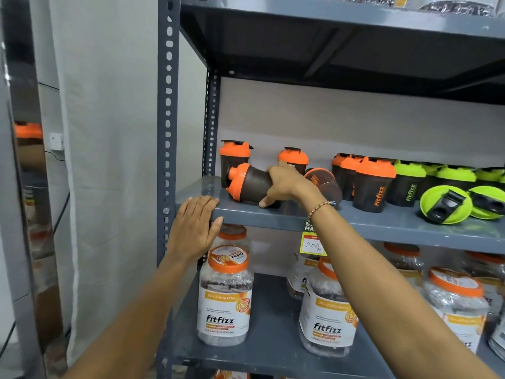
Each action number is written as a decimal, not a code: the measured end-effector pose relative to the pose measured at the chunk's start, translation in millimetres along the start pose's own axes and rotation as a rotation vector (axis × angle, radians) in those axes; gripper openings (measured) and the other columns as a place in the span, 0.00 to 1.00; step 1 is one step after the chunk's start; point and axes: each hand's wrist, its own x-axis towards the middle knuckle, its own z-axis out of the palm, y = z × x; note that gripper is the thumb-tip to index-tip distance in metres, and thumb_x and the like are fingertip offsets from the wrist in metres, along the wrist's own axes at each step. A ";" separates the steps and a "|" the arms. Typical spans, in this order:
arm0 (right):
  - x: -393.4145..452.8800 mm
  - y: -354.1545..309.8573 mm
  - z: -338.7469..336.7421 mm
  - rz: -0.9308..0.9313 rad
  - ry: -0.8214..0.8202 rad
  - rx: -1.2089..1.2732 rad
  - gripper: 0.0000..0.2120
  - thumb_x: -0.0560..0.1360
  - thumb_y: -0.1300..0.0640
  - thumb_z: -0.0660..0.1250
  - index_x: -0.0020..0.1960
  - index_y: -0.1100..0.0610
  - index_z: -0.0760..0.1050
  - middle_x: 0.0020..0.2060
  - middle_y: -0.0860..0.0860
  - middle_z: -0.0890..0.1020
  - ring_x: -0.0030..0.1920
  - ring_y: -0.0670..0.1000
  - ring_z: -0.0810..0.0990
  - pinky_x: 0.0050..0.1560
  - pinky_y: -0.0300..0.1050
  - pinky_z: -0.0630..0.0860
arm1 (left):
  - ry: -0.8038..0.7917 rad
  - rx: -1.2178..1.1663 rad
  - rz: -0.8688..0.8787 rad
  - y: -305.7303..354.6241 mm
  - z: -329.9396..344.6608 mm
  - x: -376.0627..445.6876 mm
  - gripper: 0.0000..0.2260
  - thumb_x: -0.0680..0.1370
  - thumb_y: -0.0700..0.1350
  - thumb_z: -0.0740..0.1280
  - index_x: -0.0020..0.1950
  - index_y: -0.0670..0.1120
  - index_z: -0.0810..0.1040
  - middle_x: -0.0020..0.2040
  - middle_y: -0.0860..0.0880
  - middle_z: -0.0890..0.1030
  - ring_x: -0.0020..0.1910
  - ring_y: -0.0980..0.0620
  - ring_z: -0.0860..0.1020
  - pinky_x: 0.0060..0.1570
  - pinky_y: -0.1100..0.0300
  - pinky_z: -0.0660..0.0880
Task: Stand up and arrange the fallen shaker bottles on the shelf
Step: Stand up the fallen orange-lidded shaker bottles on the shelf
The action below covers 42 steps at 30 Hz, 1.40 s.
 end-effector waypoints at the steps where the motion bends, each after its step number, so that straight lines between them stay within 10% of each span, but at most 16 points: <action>1: -0.3 2.1 -1.4 -0.005 -0.007 0.080 0.29 0.62 0.50 0.79 0.56 0.60 0.73 0.53 0.56 0.74 0.53 0.58 0.74 0.51 0.51 0.75 | -0.008 -0.004 -0.017 -1.3 -2.9 0.3 0.22 0.78 0.53 0.54 0.63 0.39 0.75 0.59 0.41 0.78 0.61 0.41 0.76 0.67 0.46 0.65; 8: 0.4 3.6 13.4 0.030 -0.108 1.026 0.18 0.72 0.55 0.72 0.57 0.62 0.76 0.57 0.60 0.81 0.58 0.58 0.79 0.64 0.52 0.74 | -0.057 -0.019 -0.096 -5.3 -7.5 -0.4 0.25 0.77 0.54 0.53 0.62 0.37 0.75 0.58 0.39 0.78 0.60 0.39 0.76 0.69 0.45 0.63; 13: 10.5 -5.0 36.6 0.023 -0.175 1.402 0.14 0.77 0.60 0.64 0.61 0.63 0.70 0.61 0.60 0.77 0.55 0.54 0.80 0.54 0.44 0.80 | -0.038 -0.023 -0.090 -8.3 -5.3 -1.4 0.23 0.78 0.54 0.53 0.61 0.38 0.75 0.57 0.40 0.78 0.59 0.41 0.76 0.68 0.46 0.64; 18: 23.2 -8.2 42.9 0.020 -0.173 1.257 0.25 0.78 0.60 0.64 0.72 0.64 0.60 0.68 0.61 0.71 0.68 0.57 0.71 0.71 0.53 0.66 | -0.020 -0.034 -0.097 -9.0 -0.9 -2.1 0.22 0.78 0.54 0.54 0.61 0.39 0.75 0.57 0.41 0.78 0.58 0.40 0.76 0.67 0.47 0.66; 29: 33.1 -22.6 55.7 0.126 -0.023 0.812 0.40 0.64 0.49 0.77 0.67 0.58 0.57 0.64 0.55 0.71 0.64 0.56 0.71 0.64 0.51 0.69 | 0.008 -0.011 -0.093 -9.4 2.8 -2.2 0.22 0.77 0.53 0.55 0.60 0.40 0.75 0.57 0.41 0.78 0.58 0.40 0.77 0.68 0.48 0.65; 42: 38.9 -25.8 61.3 0.159 0.046 0.795 0.31 0.69 0.57 0.75 0.66 0.60 0.64 0.64 0.57 0.75 0.64 0.57 0.73 0.66 0.52 0.70 | 0.035 -0.006 -0.089 -10.5 5.2 -2.8 0.21 0.77 0.54 0.56 0.61 0.41 0.73 0.57 0.41 0.78 0.58 0.41 0.76 0.67 0.48 0.66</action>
